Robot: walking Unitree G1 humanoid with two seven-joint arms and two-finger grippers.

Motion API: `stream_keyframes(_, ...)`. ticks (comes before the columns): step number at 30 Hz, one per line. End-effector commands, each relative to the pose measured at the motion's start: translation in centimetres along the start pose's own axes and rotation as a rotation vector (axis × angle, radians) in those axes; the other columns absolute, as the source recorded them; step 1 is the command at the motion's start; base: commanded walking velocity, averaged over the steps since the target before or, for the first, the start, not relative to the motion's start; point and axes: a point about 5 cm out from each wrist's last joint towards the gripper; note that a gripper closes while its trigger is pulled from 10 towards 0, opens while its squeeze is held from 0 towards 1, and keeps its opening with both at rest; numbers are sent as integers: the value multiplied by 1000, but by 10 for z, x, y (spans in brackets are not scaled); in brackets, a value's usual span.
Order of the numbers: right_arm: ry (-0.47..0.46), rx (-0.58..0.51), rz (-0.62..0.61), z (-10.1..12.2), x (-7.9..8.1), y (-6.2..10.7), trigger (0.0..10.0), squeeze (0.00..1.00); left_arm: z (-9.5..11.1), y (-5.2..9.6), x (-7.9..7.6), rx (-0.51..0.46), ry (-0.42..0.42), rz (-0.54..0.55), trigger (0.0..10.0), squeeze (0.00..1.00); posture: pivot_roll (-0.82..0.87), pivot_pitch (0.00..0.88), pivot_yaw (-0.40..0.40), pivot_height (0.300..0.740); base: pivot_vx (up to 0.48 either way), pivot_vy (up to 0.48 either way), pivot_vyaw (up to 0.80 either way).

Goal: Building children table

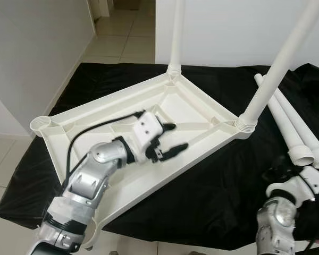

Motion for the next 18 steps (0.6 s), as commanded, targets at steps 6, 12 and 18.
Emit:
stream_keyframes(6, -72, -20, 15, 5, -1, -9, 10000, 0, 3, 1, -4, 24, -18, -32, 10000, 0, -116, 52, 59, 740, 0, 0, 0)
stream_keyframes(12, -135, -13, 32, 7, -1, -21, 10000, 0, 5, 4, -10, 45, -19, -61, 10000, 0, -105, 72, 82, 740, 0, 0, 0)
stream_keyframes(18, -198, -14, 83, 8, 5, -32, 10000, 0, 6, 7, -11, 61, -21, -73, 10000, 0, -88, 91, 98, 740, 0, 0, 0)
Point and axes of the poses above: a point about 5 cm out from each wrist's last joint towards the gripper, its own y axis pointing back from the gripper into the wrist, its own z axis along the axis of the wrist's last joint, x = y × z, and after that the axes turned 15 degrees about y, right-handed
